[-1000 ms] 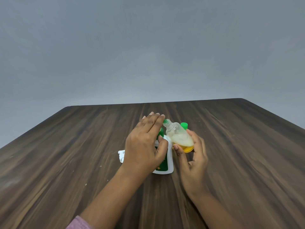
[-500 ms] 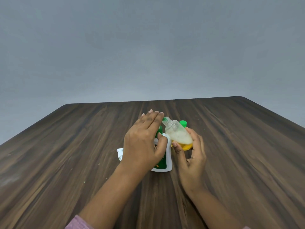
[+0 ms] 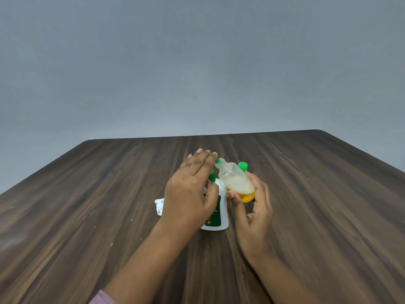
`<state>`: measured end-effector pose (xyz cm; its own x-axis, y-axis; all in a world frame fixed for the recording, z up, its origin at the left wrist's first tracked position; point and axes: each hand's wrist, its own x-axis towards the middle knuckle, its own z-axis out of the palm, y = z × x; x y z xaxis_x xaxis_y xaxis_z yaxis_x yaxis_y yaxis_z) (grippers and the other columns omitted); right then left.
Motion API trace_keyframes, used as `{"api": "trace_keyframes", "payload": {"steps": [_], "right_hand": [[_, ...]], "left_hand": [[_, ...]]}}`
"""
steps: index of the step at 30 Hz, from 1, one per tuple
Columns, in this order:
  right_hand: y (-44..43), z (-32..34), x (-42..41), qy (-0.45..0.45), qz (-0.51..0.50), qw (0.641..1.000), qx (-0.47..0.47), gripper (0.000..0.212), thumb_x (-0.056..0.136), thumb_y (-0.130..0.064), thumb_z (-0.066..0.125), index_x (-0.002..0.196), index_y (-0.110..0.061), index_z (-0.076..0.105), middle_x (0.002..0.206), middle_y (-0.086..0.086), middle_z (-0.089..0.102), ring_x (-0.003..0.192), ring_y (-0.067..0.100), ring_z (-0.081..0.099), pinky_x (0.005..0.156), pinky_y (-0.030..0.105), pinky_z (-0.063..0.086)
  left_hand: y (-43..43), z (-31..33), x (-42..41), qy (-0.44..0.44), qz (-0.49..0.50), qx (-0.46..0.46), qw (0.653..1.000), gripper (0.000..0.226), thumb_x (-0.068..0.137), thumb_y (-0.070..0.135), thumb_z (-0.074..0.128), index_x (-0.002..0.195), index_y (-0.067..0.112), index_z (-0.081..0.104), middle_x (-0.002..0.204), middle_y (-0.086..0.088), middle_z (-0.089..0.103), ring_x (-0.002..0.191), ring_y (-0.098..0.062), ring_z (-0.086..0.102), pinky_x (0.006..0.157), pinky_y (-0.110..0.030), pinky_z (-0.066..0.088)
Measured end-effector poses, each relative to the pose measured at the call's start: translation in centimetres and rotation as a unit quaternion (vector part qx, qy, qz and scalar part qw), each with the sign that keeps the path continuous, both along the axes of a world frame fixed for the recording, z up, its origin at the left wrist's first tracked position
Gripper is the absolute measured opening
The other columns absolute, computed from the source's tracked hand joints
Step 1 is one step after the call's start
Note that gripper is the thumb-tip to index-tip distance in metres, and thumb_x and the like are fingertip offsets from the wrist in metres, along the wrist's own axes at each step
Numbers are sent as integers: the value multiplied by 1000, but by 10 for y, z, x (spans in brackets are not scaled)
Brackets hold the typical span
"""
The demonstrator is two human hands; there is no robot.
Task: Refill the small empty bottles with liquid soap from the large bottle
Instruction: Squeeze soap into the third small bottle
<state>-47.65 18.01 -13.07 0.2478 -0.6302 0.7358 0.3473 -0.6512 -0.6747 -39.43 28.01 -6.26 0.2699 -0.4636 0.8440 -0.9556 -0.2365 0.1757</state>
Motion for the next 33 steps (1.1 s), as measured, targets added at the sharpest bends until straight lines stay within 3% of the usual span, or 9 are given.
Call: {"api": "trace_keyframes", "payload": {"steps": [4, 11, 21, 26, 33], "right_hand": [[0, 0, 0, -2, 3, 1000, 0, 49, 89, -31, 57, 128, -1, 52, 118, 5, 55, 106, 10, 58, 80, 13, 49], [-2, -3, -3, 10, -2, 1000, -6, 48, 89, -30, 57, 126, 1, 53, 115, 7, 56, 103, 4, 57, 79, 7, 45], [1, 0, 0, -1, 18, 1000, 6, 51, 89, -34, 57, 128, -2, 52, 118, 9, 56, 107, 14, 59, 79, 12, 50], [-5, -3, -5, 20, -8, 1000, -6, 43, 90, -20, 62, 127, -1, 53, 116, 8, 56, 104, 7, 57, 79, 9, 46], [1, 0, 0, 2, 13, 1000, 4, 51, 88, -34, 58, 128, -3, 52, 118, 7, 56, 108, 14, 58, 80, 17, 51]], "left_hand": [[1, 0, 1, -7, 4, 7, 1000, 52, 79, 18, 40, 124, 6, 61, 126, -8, 63, 123, -21, 54, 101, -32, 42], [0, -14, 2, 27, -12, 9, 1000, 57, 77, 16, 37, 128, 3, 58, 131, -9, 59, 128, -22, 48, 103, -37, 43], [6, 8, 2, -26, 20, 48, 998, 55, 75, 18, 38, 123, 5, 62, 124, -8, 64, 120, -21, 56, 107, -23, 30], [-2, -1, 0, 9, 11, 44, 999, 54, 75, 15, 36, 119, 4, 64, 121, -9, 65, 119, -25, 58, 104, -27, 37], [6, 7, 0, 3, 14, 46, 999, 55, 76, 18, 38, 124, 5, 62, 126, -8, 62, 122, -21, 54, 108, -25, 30]]}}
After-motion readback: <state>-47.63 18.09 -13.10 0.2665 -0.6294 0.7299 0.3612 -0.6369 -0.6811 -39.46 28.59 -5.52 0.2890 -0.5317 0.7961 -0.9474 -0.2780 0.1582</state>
